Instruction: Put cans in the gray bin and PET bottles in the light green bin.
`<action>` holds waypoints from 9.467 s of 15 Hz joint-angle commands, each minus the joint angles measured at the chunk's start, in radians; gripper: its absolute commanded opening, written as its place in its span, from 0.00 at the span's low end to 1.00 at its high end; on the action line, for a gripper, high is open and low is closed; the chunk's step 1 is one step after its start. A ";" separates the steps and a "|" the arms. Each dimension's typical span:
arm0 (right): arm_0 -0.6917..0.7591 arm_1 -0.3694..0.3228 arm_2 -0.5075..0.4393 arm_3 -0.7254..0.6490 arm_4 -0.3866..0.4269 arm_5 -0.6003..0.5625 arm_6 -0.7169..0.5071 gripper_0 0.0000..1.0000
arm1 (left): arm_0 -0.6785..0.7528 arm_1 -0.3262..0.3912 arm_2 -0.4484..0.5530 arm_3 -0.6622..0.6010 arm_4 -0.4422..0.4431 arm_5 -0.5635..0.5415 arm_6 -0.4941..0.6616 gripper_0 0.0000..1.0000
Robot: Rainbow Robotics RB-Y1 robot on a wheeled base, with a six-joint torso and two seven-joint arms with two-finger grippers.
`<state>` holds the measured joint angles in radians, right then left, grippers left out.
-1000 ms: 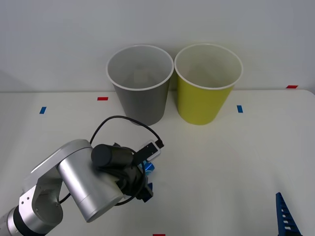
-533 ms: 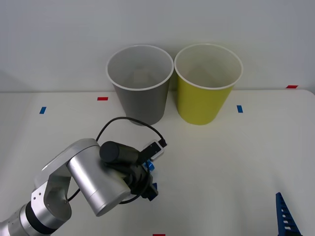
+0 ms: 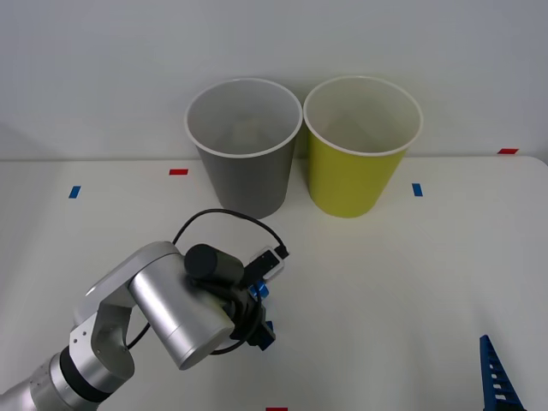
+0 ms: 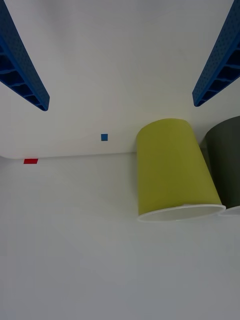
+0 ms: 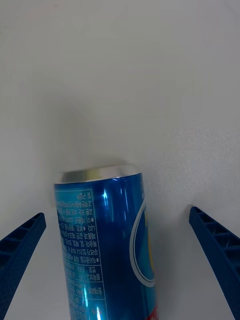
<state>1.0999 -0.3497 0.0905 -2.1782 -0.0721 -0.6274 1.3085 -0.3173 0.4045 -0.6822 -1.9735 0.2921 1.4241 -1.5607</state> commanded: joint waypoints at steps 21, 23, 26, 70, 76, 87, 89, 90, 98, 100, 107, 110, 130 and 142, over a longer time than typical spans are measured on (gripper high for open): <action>0.000 0.000 0.000 0.000 0.000 0.000 0.000 1.00 | 0.057 0.071 0.041 -0.246 -0.039 0.062 0.042 0.00; 0.000 0.000 0.000 0.000 0.000 0.000 0.000 1.00 | 0.107 0.096 0.055 -0.357 -0.076 0.062 0.044 0.00; 0.000 0.000 0.000 0.000 0.000 0.000 0.000 1.00 | 0.182 0.111 0.113 -0.510 -0.085 0.062 0.037 0.00; 0.000 0.000 0.000 0.000 0.000 0.000 0.000 1.00 | -0.267 -0.167 0.765 -0.203 0.315 -0.387 -0.140 0.00; 0.000 0.000 0.000 0.000 0.000 0.000 0.000 1.00 | -0.289 -0.173 0.659 -0.013 0.309 -0.631 -0.144 0.00; 0.000 0.000 0.000 0.000 0.000 0.000 0.000 1.00 | -0.289 -0.207 0.602 0.157 0.211 -0.820 -0.167 0.00; 0.000 0.000 0.000 0.000 0.000 0.000 0.000 1.00 | -0.290 -0.208 0.601 0.157 0.213 -0.827 -0.160 0.00; 0.000 0.000 0.000 0.000 0.000 0.000 0.000 1.00 | -0.289 -0.210 0.602 0.157 0.219 -0.827 -0.160 0.00; 0.000 0.000 0.000 0.000 0.000 0.000 0.000 1.00 | -0.289 -0.205 0.601 0.170 0.220 -0.829 -0.154 1.00; 0.000 0.000 0.000 0.000 0.000 0.000 0.000 1.00 | -0.289 -0.199 0.601 0.170 0.225 -0.832 -0.154 1.00; 0.000 0.000 0.000 0.000 0.000 0.000 0.000 1.00 | -0.252 -0.187 0.601 0.134 0.277 -0.835 -0.162 1.00; 0.000 0.000 0.000 0.000 0.000 0.000 0.000 1.00 | -0.158 -0.181 0.601 0.030 0.286 -0.835 -0.174 1.00; 0.000 0.000 0.000 0.000 0.000 0.000 0.000 1.00 | 0.731 -0.161 0.762 -0.645 0.467 -0.748 -0.344 1.00; 0.000 0.000 0.000 0.000 0.000 0.000 0.000 1.00 | 1.029 -0.055 0.579 -0.505 0.228 -1.378 -0.351 1.00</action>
<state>1.0999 -0.3497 0.0905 -2.1782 -0.0721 -0.6274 1.3085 0.6485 0.3368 -0.0538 -2.5188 0.5774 0.1411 -1.9134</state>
